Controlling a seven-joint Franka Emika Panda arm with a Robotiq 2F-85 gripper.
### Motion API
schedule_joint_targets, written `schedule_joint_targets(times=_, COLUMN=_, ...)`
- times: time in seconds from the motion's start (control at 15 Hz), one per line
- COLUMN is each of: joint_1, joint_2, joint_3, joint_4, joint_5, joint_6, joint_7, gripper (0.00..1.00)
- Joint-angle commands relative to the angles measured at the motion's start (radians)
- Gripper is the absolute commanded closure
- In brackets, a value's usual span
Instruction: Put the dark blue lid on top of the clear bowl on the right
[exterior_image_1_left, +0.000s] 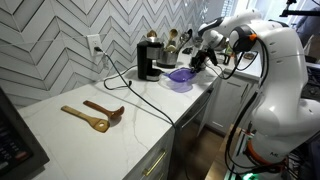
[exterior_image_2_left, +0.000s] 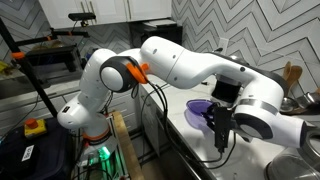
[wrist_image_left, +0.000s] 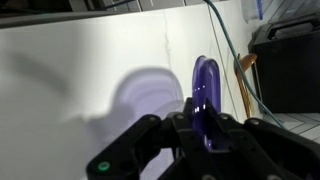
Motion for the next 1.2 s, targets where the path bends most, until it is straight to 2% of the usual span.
schedule_joint_targets(times=0.0, joint_1=0.005, joint_2=0.041, joint_3=0.021, joint_4=0.063, joint_5=-0.043, joint_6=-0.006, joint_7=-0.040, gripper=0.97)
schedule_joint_targets(times=0.4, joint_1=0.015, joint_2=0.056, joint_3=0.046, joint_4=0.112, joint_5=-0.051, joint_6=0.016, joint_7=-0.102, gripper=0.97)
schedule_joint_targets(times=1.13, joint_1=-0.001, joint_2=0.089, joint_3=0.077, joint_4=0.132, joint_5=0.031, joint_6=0.094, joint_7=-0.137, gripper=0.97)
